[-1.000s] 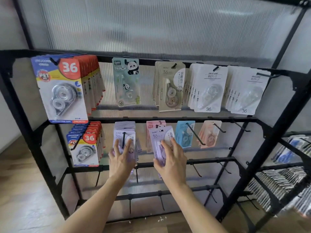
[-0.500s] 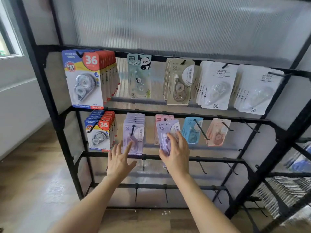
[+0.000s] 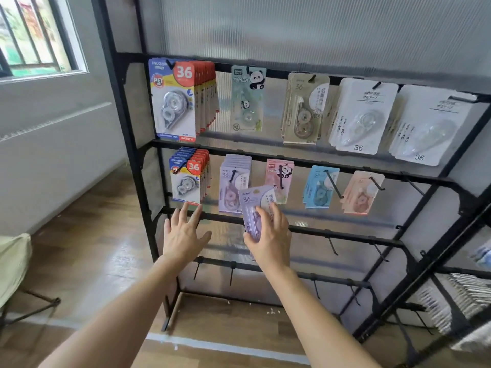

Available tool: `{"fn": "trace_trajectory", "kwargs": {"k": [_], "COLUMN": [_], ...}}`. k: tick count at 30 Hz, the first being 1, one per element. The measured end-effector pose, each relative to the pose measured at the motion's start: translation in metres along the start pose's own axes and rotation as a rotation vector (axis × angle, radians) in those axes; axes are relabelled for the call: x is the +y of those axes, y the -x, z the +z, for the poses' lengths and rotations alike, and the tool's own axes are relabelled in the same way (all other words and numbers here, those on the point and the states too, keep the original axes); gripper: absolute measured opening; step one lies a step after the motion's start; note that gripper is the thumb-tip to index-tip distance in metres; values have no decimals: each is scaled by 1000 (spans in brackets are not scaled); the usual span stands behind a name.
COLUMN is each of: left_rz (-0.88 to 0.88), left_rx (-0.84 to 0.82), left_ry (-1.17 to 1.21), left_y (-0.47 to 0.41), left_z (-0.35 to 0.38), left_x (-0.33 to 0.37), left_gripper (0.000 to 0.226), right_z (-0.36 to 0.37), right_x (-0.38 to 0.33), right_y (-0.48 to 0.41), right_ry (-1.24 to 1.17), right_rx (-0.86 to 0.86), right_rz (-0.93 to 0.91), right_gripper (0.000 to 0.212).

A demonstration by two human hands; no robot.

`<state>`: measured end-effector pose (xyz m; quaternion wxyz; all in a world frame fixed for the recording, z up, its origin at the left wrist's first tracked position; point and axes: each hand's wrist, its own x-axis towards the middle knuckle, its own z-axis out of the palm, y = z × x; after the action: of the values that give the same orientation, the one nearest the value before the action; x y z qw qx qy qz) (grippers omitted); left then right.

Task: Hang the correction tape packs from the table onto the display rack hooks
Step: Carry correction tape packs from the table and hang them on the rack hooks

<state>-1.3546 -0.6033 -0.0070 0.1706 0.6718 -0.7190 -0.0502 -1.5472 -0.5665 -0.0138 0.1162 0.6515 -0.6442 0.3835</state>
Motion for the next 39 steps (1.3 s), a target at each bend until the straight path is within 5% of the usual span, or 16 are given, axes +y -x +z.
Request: {"fn": "trace_trajectory", "kwargs": {"k": [16,39], "left_rz": [204,383], "left_rx": [-72,-51], "left_ry": [4,32], "left_y": [-75,-132], "left_z": [-19,27], "left_x": [-55,-60], "left_gripper": [77,78], "right_z": [68,141], "right_x": [-58,-28], "right_y": [-34,-89], "right_ry": [30,-66], "right_rx": [28,-43], "right_rz": [48,185], "right_gripper": [64,79]}}
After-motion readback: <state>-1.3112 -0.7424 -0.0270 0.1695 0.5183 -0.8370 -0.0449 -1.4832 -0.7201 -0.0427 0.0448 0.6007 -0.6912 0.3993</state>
